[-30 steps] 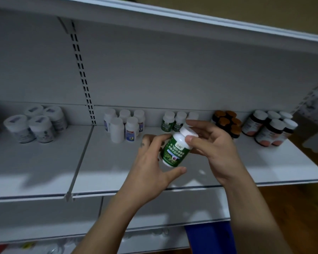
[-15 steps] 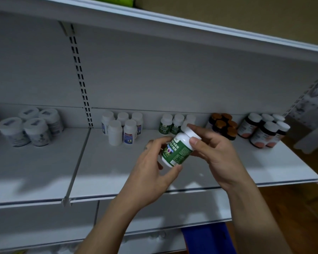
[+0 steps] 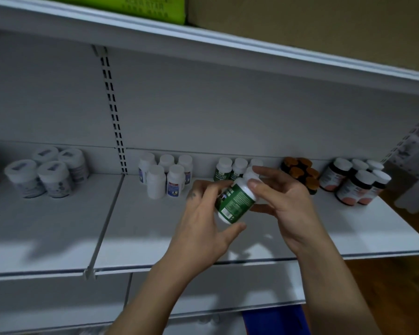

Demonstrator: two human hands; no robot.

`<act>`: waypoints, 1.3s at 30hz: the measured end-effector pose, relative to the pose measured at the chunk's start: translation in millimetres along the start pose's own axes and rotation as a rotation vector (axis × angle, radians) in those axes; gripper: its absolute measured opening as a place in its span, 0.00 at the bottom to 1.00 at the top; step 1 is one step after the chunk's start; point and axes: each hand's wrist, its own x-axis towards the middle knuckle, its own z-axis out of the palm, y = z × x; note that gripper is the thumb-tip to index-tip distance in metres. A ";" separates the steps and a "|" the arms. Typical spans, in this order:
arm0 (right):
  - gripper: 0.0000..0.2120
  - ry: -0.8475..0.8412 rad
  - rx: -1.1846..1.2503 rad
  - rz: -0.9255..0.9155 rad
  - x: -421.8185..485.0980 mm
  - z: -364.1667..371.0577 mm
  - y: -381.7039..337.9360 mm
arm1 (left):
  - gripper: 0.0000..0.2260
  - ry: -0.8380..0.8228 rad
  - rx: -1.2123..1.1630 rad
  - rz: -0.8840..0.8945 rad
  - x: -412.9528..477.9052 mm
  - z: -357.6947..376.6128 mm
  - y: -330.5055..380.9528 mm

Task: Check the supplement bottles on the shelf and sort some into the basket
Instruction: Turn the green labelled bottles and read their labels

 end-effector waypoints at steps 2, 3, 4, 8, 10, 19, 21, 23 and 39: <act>0.20 0.011 -0.023 -0.005 0.7 0.7 -3.0 | 0.30 -0.005 -0.016 0.000 -0.6 1.3 0.5; 0.21 0.010 -0.034 -0.004 0.8 0.7 -4.2 | 0.30 -0.006 -0.040 -0.004 -1.0 1.9 0.8; 0.21 0.000 -0.040 -0.004 0.9 0.5 -4.7 | 0.30 -0.011 -0.070 -0.009 -1.5 2.1 0.8; 0.20 -0.102 -0.020 0.014 -0.8 -5.5 -2.3 | 0.24 -0.076 -0.169 0.013 -4.3 2.8 -2.3; 0.19 -0.151 0.016 0.020 -2.5 -9.1 0.7 | 0.23 -0.115 -0.189 0.011 -6.8 2.1 -3.2; 0.16 -0.111 -0.137 -0.055 -11.7 1.0 -2.7 | 0.27 -0.167 -0.131 -0.006 -6.9 4.0 -5.3; 0.17 -0.055 -0.222 -0.080 -16.6 8.8 -2.7 | 0.30 -0.149 -0.086 -0.022 -6.6 5.8 -4.8; 0.18 -0.007 -0.222 -0.091 -22.2 15.4 -1.0 | 0.30 -0.105 -0.048 -0.048 -6.1 7.5 -2.9; 0.16 -0.111 -0.183 -0.007 -10.2 -2.4 4.9 | 0.21 -0.277 -0.343 -0.084 -3.6 5.3 -13.5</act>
